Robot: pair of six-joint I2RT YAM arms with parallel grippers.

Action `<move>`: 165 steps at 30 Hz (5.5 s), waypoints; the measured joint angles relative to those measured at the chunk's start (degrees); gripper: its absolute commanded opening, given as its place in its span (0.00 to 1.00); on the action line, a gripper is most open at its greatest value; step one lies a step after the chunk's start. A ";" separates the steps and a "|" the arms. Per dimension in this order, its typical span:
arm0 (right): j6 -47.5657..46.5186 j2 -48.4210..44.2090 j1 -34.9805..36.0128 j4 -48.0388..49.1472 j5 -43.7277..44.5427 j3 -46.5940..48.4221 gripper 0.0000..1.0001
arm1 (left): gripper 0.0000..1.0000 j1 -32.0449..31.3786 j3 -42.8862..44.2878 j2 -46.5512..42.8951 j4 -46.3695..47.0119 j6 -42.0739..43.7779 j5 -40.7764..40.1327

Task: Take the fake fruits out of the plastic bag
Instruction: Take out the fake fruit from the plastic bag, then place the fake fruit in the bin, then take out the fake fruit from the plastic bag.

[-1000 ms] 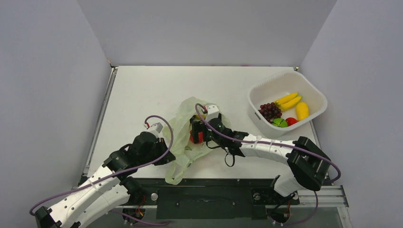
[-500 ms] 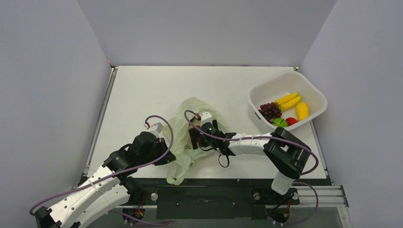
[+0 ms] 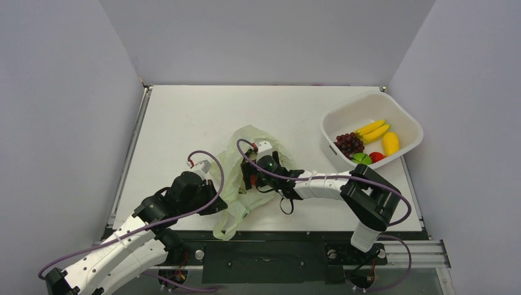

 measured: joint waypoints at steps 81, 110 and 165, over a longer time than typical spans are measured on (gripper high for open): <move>10.60 -34.73 -42.71 -15.37 14.34 -0.02 0.00 | 0.00 -0.04 -1.86 6.34 9.88 -1.70 0.98; 9.40 -10.78 -50.42 -31.43 5.92 13.97 0.96 | 0.00 -0.04 -4.83 5.86 13.42 -2.97 1.07; 12.72 -0.24 -1.73 4.46 -1.05 3.06 0.37 | 0.00 -0.04 3.23 4.42 8.46 -1.38 0.55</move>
